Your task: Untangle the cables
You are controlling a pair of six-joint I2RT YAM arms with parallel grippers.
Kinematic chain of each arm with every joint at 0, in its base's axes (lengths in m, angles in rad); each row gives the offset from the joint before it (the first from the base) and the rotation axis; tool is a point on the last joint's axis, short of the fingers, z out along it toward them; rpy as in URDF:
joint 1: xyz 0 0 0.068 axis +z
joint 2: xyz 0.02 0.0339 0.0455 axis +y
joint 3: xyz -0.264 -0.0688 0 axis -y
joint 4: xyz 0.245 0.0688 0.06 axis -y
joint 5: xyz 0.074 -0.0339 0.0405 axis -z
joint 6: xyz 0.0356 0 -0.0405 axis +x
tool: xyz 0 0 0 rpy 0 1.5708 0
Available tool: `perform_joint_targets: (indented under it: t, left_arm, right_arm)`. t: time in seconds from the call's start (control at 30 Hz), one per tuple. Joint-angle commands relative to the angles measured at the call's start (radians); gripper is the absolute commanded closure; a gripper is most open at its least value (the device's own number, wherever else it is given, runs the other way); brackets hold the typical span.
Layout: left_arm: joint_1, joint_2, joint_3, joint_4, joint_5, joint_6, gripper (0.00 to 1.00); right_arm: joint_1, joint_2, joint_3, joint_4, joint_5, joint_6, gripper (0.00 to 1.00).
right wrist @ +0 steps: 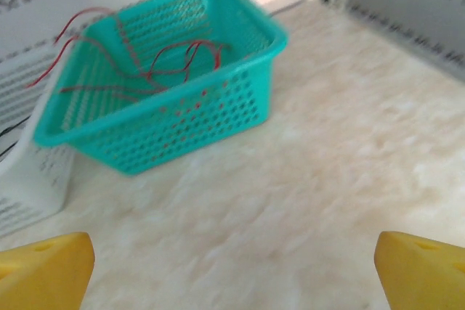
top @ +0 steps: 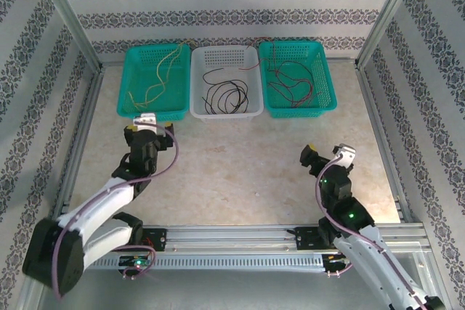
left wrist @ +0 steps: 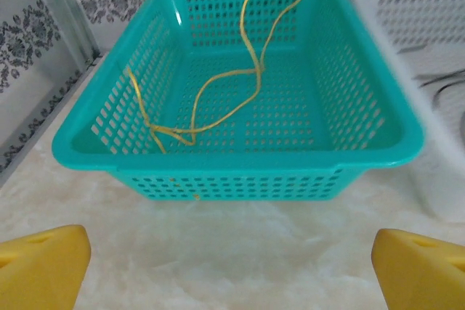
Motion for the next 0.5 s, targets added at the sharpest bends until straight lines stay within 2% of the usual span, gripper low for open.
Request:
perform_joint_targets:
  t: [0.0,0.1,0.2,0.3,0.33,0.4,0.47]
  left_arm:
    - [0.041,0.141,0.006,0.219,-0.100,0.112,0.01]
    - [0.061,0.276,-0.039,0.393,-0.133,0.144,0.01]
    - [0.071,0.391,-0.053,0.558,-0.155,0.200,0.01]
    - [0.102,0.433,-0.039,0.594,-0.084,0.193,0.01]
    - [0.124,0.449,-0.043,0.597,-0.054,0.150,0.01]
    - [0.170,0.494,-0.046,0.662,0.014,0.129,0.01]
    - [0.211,0.476,-0.030,0.582,0.101,0.087,0.01]
  right_arm:
    - [-0.013,0.122,0.038,0.154,0.175,-0.163,0.02]
    - [-0.076,0.324,0.084,0.237,0.238,-0.286,0.02]
    - [-0.190,0.521,0.080,0.358,0.198,-0.321,0.02]
    - [-0.256,0.699,0.027,0.609,0.153,-0.340,0.01]
    - [-0.257,0.725,0.044,0.615,0.140,-0.352,0.02]
    - [-0.277,0.772,0.014,0.777,0.055,-0.395,0.02]
    - [-0.318,0.815,-0.012,0.904,-0.040,-0.383,0.01]
